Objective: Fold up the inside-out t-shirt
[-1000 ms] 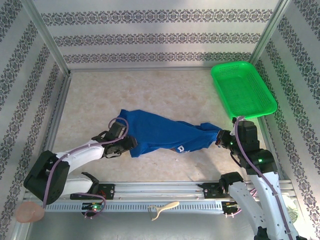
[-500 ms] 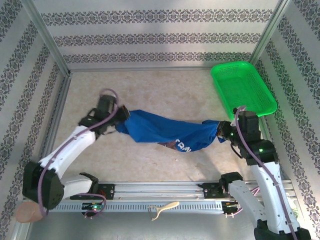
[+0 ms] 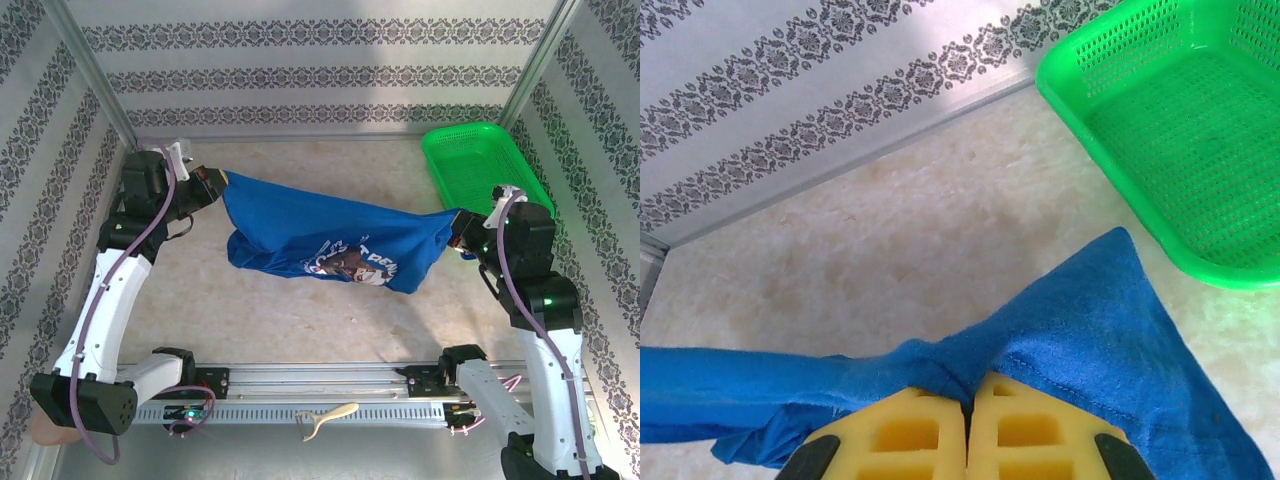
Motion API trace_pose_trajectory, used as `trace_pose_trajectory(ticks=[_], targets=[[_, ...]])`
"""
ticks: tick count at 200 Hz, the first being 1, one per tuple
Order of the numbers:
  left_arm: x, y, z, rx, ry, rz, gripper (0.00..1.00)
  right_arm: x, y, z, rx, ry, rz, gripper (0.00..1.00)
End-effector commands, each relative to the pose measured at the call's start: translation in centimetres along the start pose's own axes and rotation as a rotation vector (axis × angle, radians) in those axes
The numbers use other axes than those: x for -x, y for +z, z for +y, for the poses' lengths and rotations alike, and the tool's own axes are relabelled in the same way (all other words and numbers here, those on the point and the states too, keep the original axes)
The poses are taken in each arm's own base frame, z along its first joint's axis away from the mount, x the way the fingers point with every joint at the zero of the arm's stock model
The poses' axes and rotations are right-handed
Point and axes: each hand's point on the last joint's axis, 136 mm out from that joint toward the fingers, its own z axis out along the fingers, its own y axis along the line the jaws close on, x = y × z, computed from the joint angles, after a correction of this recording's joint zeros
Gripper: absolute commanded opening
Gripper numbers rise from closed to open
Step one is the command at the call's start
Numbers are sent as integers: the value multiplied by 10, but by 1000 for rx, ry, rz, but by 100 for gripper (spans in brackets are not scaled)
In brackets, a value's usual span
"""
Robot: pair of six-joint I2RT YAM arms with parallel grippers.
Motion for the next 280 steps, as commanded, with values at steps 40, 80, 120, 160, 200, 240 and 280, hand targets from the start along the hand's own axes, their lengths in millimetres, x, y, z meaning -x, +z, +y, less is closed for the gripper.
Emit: trace_pose_trajectory(ticks=[40,80,120,160,200,240,280], targets=[[-20,20,10,-59,-75,87,0,-15,13,-4,13,10,44,0],[-76,79,54,-33,-155,224,0,-58,46,-29,-35,60,129,0],[-114,134,103,38,-152,307,0,-89,72,-53,-97,82,178,0],[-125,175,121,30,-158,347,3,-105,87,-65,-130,85,204,0],[-137,186,134,64,-138,398,31,-111,92,-69,-140,86,219,0],[-142,159,145,157,-55,392,48,-110,91,-68,-136,85,219,0],[-152,133,147,198,-11,414,49,-110,92,-68,-133,80,223,0]])
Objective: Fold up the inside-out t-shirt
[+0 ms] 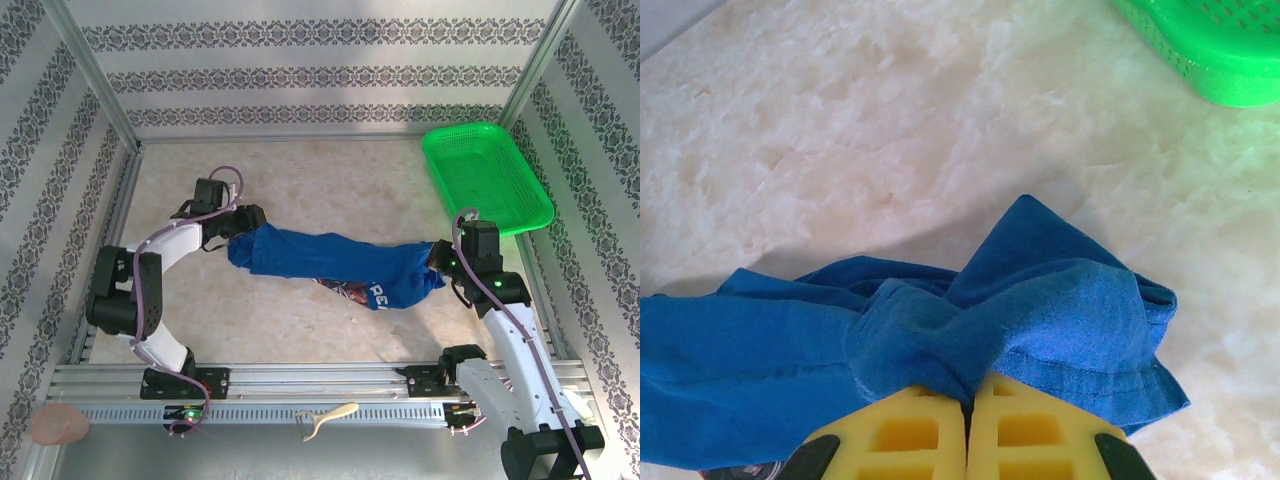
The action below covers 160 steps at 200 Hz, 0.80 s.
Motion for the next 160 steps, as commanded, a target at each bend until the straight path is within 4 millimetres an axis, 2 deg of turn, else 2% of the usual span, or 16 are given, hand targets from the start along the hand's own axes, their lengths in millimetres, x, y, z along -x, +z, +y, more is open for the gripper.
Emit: trace_pose_trajectory(ticks=[1,22,46,133,160], targets=[[-20,-10,9,59,52,37,49,6,0,-3,-12,9,-26,0],[-28,-11,13,69,55,47,49,7,0,-2,-9,10,-29,0],[-35,-4,18,75,55,68,49,6,1,-2,-6,10,-25,0],[-49,22,14,62,66,127,48,9,0,-1,-8,5,-32,0],[-49,21,11,51,70,115,43,9,0,-2,-11,5,-32,0]])
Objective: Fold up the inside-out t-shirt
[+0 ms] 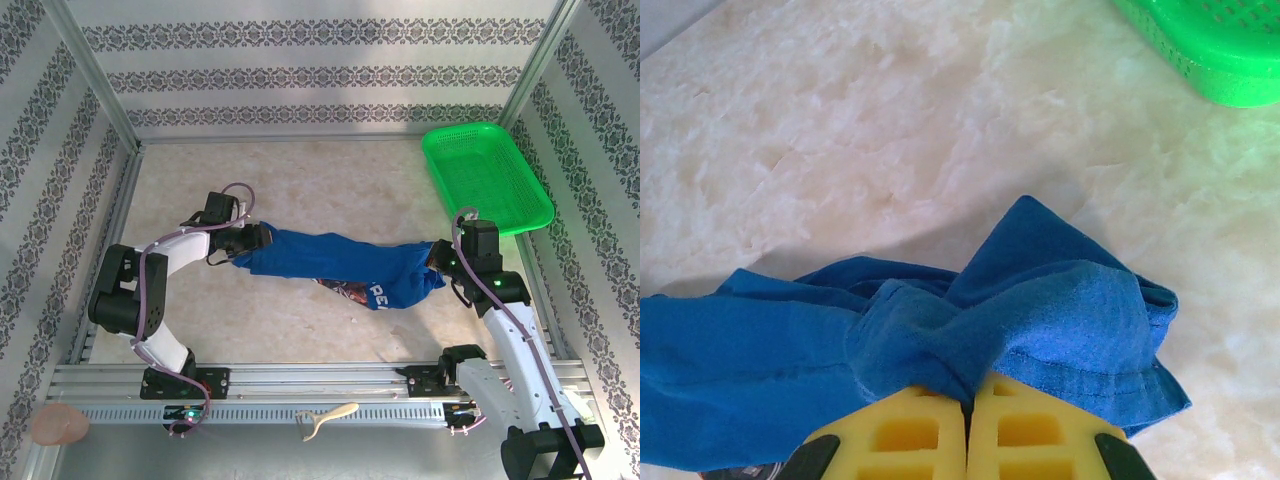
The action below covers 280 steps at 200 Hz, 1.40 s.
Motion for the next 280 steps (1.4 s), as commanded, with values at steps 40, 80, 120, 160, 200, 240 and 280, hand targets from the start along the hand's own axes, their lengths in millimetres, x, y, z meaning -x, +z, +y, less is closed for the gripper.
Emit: trace_pose_trajectory(ticks=[40,80,120,160,200,240,280], targets=[[5,1,-9,-30,39,-40,37,9,-1,-1,-9,5,-34,0],[5,10,-1,-9,35,-31,38,10,-3,0,-2,7,-39,0],[17,8,-9,-20,55,-41,4,16,-9,4,8,10,-53,0],[37,-18,-25,-9,104,-103,0,23,-18,12,34,20,-67,0],[84,-103,-72,-1,152,-283,0,62,-40,33,64,5,-144,0],[150,-252,-145,-99,226,-649,0,138,-84,78,164,-3,-271,0],[189,-406,-210,-210,270,-975,0,218,-170,131,333,-3,-443,0]])
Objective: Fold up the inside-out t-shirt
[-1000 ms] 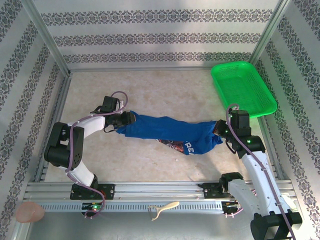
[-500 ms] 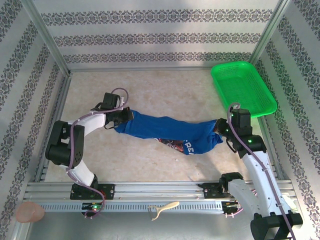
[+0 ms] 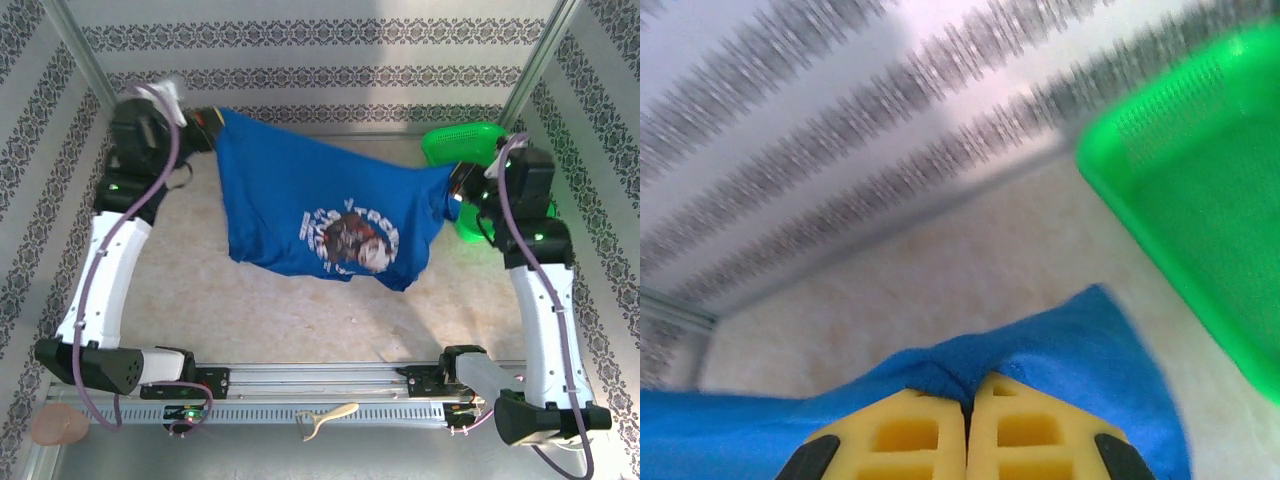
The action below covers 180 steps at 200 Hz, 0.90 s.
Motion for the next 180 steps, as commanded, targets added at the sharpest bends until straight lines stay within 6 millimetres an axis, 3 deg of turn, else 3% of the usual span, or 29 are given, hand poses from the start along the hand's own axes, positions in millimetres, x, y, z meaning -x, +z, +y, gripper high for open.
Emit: trace_pose_trajectory(ticks=[1,20,41,66,83,94,103,142,152,162,180], targets=[[58,-32,-19,3,4,-128,0,55,-39,44,133,0,-118,0],[102,-61,-44,-34,13,-235,0,87,-75,73,223,7,-201,0],[132,-99,-72,-90,25,-335,0,109,-130,101,313,-3,-317,0],[153,-145,-92,-102,38,-446,0,126,-205,126,383,-38,-489,0],[156,-153,-84,-41,41,-474,0,133,-225,135,407,-56,-532,0],[150,-139,-71,6,38,-441,0,132,-213,137,417,-61,-496,0],[140,-119,-58,33,24,-387,0,129,-187,130,395,-50,-439,0],[60,14,42,87,-232,-29,0,110,-58,79,229,10,-209,0],[43,43,57,54,-309,59,0,106,-34,72,217,28,-159,0],[36,61,64,44,-356,112,0,106,-20,72,224,46,-134,0],[56,64,50,-6,-349,66,0,121,-25,83,259,58,-166,0]])
